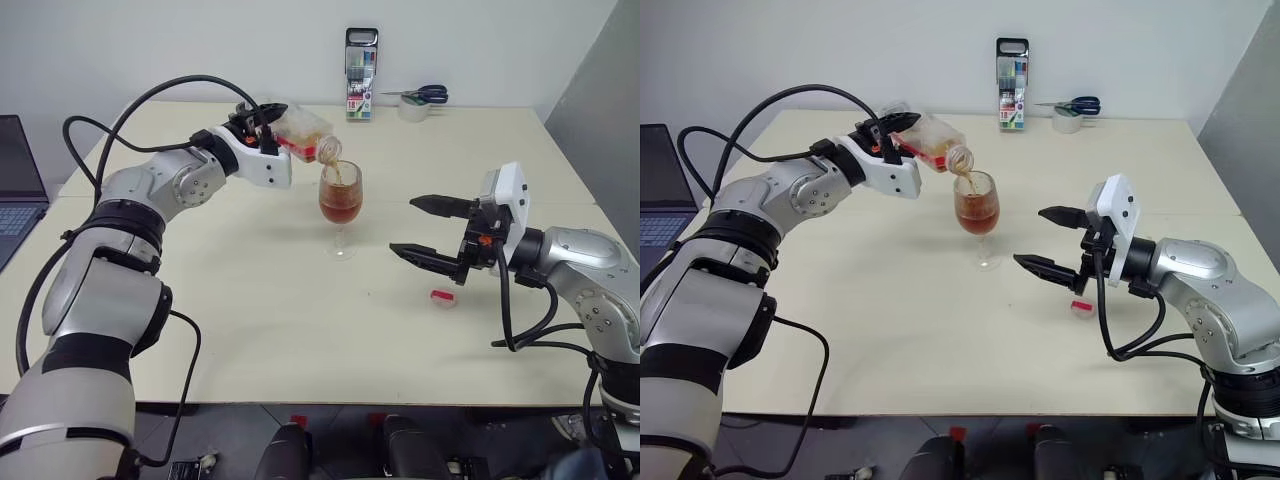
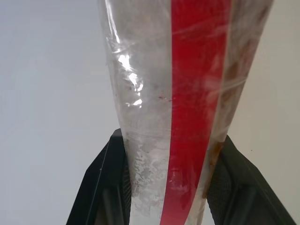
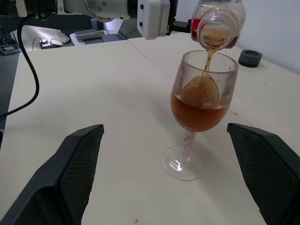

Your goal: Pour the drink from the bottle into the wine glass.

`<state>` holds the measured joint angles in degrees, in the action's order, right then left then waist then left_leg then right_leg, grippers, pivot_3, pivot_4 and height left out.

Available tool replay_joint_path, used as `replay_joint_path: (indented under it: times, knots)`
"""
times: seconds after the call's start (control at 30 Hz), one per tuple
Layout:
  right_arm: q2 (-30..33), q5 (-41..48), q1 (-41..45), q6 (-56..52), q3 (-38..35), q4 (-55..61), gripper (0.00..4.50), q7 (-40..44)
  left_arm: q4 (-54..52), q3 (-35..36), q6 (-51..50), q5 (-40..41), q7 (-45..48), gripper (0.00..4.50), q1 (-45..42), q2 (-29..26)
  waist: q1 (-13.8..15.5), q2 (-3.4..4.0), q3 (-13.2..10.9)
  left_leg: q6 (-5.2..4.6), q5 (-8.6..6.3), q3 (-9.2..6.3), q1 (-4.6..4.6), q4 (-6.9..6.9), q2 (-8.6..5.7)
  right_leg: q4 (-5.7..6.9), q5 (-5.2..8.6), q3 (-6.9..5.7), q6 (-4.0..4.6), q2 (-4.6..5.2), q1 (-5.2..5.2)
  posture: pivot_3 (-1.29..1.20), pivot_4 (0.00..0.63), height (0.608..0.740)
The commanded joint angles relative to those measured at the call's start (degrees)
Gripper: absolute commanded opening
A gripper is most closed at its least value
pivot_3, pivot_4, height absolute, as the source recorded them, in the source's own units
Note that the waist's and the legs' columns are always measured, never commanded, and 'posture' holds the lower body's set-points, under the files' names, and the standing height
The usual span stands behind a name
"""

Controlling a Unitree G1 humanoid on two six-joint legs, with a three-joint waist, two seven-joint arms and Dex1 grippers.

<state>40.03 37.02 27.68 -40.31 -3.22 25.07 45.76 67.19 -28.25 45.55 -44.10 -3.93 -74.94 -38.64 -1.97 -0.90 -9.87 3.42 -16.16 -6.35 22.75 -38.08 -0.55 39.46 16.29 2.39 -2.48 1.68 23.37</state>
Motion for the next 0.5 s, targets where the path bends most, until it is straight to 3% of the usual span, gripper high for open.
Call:
replay_joint_path:
  times: [0.03,0.3,0.5]
  knots:
    - [0.59,-1.57,-0.06,1.74,-0.05,1.95,4.5,-0.44,-1.23,2.95,0.06,4.15,2.41,1.66,0.03,0.24,-0.01,0.0,0.0,0.0,0.0,0.0,0.0,0.0,0.0,0.01,0.0,0.0,0.0,0.0,0.0,0.0,0.15,0.74]
    - [-0.9,-5.15,0.11,5.33,0.9,1.33,4.5,-1.5,-2.82,6.49,-1.59,10.74,8.85,1.66,2.51,1.47,-0.1,0.0,0.0,0.01,0.0,0.01,0.02,-0.01,0.0,0.07,0.0,0.01,0.0,0.0,0.07,0.0,0.15,0.74]
    - [-3.8,-8.29,0.17,8.53,2.38,2.08,4.5,-3.69,-6.43,14.16,-6.54,22.95,19.63,1.66,6.69,4.24,-0.46,0.0,0.0,0.08,0.04,0.02,0.01,-0.02,0.01,0.08,0.0,0.02,0.0,0.01,0.08,0.0,0.15,0.74]
